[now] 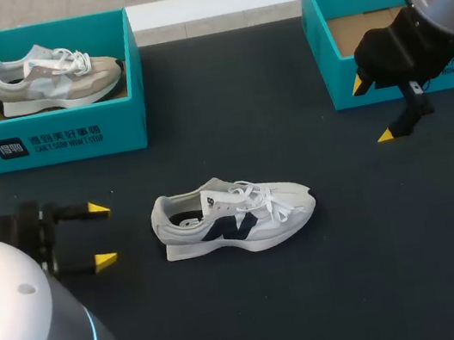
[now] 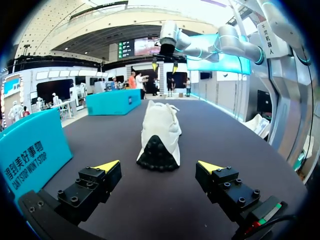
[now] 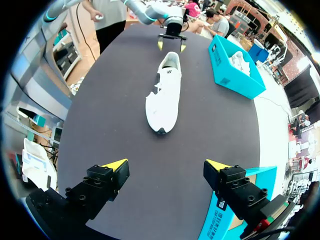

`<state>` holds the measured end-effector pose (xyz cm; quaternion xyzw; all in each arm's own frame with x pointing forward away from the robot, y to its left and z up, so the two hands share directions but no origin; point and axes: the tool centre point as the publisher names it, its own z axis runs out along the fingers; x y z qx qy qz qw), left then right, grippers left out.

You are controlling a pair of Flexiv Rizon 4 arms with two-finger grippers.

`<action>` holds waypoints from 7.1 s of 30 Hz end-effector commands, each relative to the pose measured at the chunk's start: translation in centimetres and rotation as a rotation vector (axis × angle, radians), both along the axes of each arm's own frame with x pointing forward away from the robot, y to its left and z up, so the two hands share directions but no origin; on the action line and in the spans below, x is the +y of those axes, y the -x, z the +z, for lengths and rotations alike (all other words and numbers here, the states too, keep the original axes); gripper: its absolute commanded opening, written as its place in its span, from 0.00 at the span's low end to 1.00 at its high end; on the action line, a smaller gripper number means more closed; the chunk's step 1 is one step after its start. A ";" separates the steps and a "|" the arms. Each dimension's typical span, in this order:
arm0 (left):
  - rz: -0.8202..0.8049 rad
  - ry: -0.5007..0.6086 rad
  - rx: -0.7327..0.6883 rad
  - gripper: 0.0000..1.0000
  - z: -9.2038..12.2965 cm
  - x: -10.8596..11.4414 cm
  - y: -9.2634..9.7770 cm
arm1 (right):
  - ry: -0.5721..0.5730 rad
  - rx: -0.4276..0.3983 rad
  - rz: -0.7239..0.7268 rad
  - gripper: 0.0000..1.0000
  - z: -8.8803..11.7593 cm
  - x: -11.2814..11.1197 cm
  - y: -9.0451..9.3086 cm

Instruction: Take the shoe out of the shoebox, open the shoe tongue, remove and reinsert the insole, then place the shoe into the shoebox

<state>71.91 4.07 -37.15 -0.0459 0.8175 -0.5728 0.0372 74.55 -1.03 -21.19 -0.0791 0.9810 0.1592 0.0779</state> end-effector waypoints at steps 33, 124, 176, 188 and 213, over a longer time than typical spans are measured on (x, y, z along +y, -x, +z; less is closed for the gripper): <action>-0.043 -0.037 0.005 1.00 -2.9 -9.5 -0.7 | 0.003 0.001 0.000 1.00 -0.1 0.1 -0.1; -0.052 -0.041 0.052 0.00 -4.4 -11.2 -0.6 | 0.046 0.014 -1.309 1.00 -1.0 16.7 -1.8; -0.052 -0.041 0.052 0.00 -4.4 -11.2 -0.6 | 0.130 0.084 -1.692 1.00 -8.6 27.4 2.3; -0.052 -0.041 0.052 0.00 -4.4 -11.2 -0.6 | 0.254 0.019 -1.763 1.00 -10.5 26.6 1.6; -0.052 -0.041 0.052 0.00 -4.4 -11.2 -0.6 | 0.419 -0.167 -1.872 1.00 -14.6 26.7 2.4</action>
